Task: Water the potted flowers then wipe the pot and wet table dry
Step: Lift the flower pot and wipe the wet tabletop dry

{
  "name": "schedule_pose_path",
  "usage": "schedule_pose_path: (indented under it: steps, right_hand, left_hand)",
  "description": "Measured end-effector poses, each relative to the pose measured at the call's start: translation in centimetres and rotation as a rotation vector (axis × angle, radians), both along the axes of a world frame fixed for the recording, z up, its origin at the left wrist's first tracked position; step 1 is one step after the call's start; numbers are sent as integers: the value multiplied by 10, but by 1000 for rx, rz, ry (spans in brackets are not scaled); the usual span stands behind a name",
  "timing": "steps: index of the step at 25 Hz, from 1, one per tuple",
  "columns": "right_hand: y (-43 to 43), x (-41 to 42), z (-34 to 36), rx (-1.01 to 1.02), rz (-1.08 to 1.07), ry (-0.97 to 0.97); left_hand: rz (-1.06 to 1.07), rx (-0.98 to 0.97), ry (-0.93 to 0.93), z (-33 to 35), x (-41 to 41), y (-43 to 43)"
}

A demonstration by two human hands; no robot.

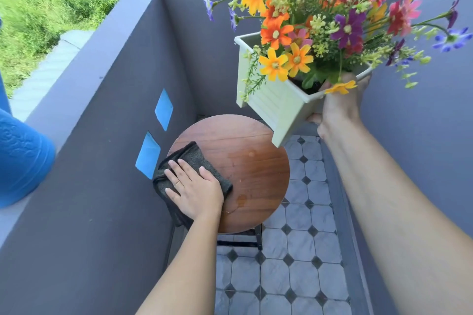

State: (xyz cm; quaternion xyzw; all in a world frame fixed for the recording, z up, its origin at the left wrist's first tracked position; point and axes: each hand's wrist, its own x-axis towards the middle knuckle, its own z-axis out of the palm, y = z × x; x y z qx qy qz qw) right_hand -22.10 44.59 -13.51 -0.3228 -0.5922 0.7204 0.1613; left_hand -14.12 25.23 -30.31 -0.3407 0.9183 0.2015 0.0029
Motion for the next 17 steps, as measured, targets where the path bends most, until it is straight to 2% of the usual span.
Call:
schedule_pose_path:
  steps: [8, 17]
  right_hand:
    - [9, 18, -1, -11, 2, 18]
    - [23, 22, -6, -14, -22, 13]
  left_hand:
    - [-11, 23, 8, -2, 47, 27]
    - [-134, 53, 62, -6, 72, 76]
